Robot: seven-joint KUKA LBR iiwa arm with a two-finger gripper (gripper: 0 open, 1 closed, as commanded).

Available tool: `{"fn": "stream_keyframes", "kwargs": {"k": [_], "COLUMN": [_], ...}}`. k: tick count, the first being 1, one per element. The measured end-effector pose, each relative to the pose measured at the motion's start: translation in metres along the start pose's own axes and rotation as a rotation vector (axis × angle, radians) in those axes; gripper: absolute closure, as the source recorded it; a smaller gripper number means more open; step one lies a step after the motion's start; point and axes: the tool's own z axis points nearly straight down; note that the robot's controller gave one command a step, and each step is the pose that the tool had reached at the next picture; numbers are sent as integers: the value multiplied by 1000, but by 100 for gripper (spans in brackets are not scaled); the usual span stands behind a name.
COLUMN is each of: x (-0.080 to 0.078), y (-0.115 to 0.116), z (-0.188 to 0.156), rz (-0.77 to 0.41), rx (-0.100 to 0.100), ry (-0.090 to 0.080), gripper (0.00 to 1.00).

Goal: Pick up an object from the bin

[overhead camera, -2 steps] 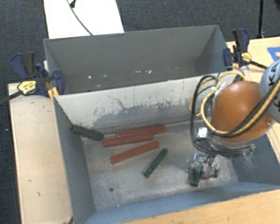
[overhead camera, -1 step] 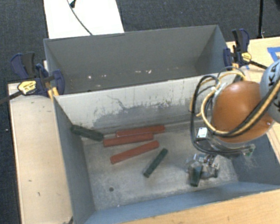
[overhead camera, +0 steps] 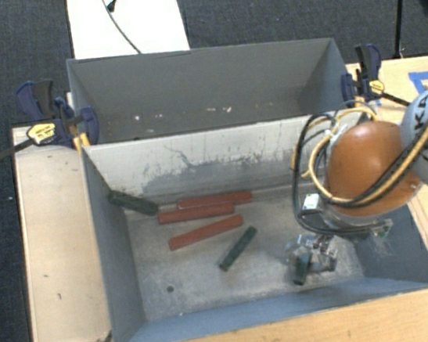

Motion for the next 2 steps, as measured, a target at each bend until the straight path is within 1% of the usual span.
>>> {"fn": "stream_keyframes", "kwargs": {"k": [2], "x": [-1], "y": [-1], "z": [-33], "rz": [3], "rx": [4], "ry": [-2], "gripper": [100]}}
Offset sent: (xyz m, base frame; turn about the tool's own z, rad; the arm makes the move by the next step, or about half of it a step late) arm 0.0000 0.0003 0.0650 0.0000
